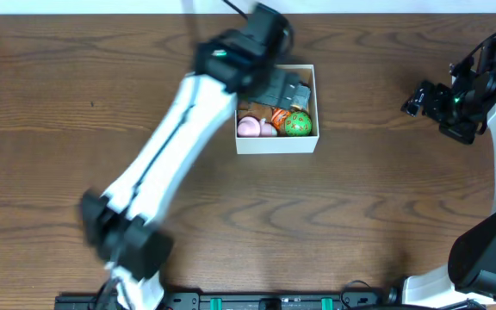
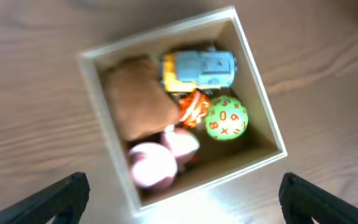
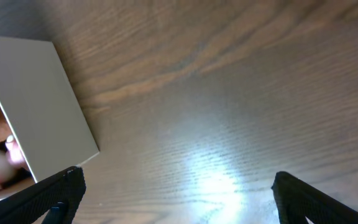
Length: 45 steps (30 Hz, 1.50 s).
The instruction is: Pack container
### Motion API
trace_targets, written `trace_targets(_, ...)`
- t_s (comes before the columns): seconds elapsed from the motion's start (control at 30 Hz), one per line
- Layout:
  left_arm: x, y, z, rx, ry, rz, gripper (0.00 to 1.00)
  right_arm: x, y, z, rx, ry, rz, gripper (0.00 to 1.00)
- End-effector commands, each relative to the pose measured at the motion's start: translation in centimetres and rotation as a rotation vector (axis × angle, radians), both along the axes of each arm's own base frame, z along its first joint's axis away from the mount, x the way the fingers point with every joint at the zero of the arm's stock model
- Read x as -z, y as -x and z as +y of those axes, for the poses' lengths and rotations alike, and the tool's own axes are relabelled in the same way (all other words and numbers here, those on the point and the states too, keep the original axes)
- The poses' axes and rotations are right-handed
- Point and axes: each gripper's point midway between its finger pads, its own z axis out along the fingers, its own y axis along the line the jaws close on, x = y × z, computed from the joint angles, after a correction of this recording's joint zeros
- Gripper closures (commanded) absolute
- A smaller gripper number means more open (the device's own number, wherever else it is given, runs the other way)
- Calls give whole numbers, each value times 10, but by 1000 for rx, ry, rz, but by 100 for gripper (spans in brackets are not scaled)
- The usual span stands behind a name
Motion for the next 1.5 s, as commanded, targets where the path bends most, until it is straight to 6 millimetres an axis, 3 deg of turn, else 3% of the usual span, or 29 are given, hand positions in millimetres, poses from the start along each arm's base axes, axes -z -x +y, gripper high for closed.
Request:
trace_targets(0.0,-52,10,50,-100,-28,-111,2,-5,-6,3,-82,13,-49,1)
trace_targets(0.1,-86,30,98,-232,-47,-169,2,-30,-17,27,-294,9,-206,1)
trace_targets(0.23,-127,68,164,-416,-60,-248,2,-91,-16,76,-544,-16,-472,1)
trace_targets(0.37,-159,113,216,-559,-81,-337,2,-154,10,97,-599,100,-644,1)
trace_targets(0.47,-177,143,236,-613,-58,-396,2,-194,39,101,-575,179,-741,1)
trace_targets(0.53,-187,163,245,-639,-37,-438,2,-219,63,100,-528,208,-803,1)
trace_targets(0.7,-200,191,251,-651,-8,-496,2,-253,109,104,-489,226,-911,1)
trace_targets(0.97,-205,204,254,-653,7,-524,2,-279,159,109,-488,266,-1027,1)
trace_targets(1.1,-205,204,253,-653,7,-523,2,-281,168,110,-487,270,-1038,1)
trace_targets(1.47,-205,204,253,-653,7,-523,2,-273,170,108,-479,268,-1001,1)
